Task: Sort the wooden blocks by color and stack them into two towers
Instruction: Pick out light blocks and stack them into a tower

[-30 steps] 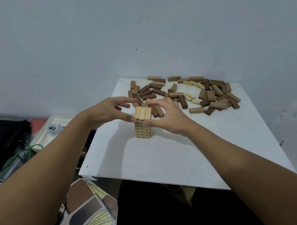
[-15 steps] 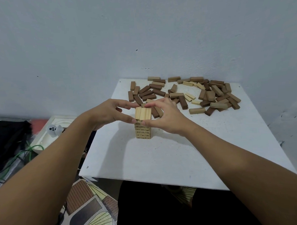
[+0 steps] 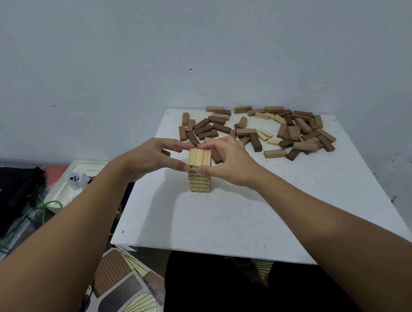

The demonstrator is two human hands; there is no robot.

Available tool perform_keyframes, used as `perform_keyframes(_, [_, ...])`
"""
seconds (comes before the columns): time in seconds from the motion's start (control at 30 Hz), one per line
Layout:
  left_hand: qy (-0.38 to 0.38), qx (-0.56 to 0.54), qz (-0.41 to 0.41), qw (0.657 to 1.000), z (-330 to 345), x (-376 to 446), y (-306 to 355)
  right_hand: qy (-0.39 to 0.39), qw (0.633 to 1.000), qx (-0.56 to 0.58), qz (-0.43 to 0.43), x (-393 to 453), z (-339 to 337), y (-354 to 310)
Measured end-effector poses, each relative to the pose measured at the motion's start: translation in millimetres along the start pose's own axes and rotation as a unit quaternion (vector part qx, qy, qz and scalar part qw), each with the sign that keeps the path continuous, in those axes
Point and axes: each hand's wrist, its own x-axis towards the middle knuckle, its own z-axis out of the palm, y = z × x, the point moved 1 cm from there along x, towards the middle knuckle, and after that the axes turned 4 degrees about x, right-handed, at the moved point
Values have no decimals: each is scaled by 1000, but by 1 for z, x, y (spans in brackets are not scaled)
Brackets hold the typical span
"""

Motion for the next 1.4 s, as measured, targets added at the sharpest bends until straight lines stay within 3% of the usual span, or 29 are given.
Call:
perform_keyframes(0.3, [1, 7, -5, 1000, 0, -7, 5, -6, 1000, 0, -10, -2, -3, 1])
perform_keyframes(0.43, [29, -40, 0, 999, -3, -13, 14, 11, 998, 59, -8, -6, -10, 7])
perform_keyframes(0.63, [185, 22, 49, 981, 2, -2, 48, 114, 992, 57, -15, -8, -36, 34])
perform_keyframes(0.8, [282, 122, 93, 947, 33, 16, 98, 111, 989, -95, 36, -23, -75, 65])
perform_keyframes(0.87, [273, 164, 98, 943, 51, 26, 119, 101, 983, -144, 60, -28, -89, 79])
perform_keyframes(1.13, [121, 355, 73, 924, 149, 100, 147, 98, 964, -231, 86, -36, -132, 123])
perform_keyframes(1.4, [128, 451, -6, 883, 184, 184, 121, 82, 957, -265, 88, 5, -148, 148])
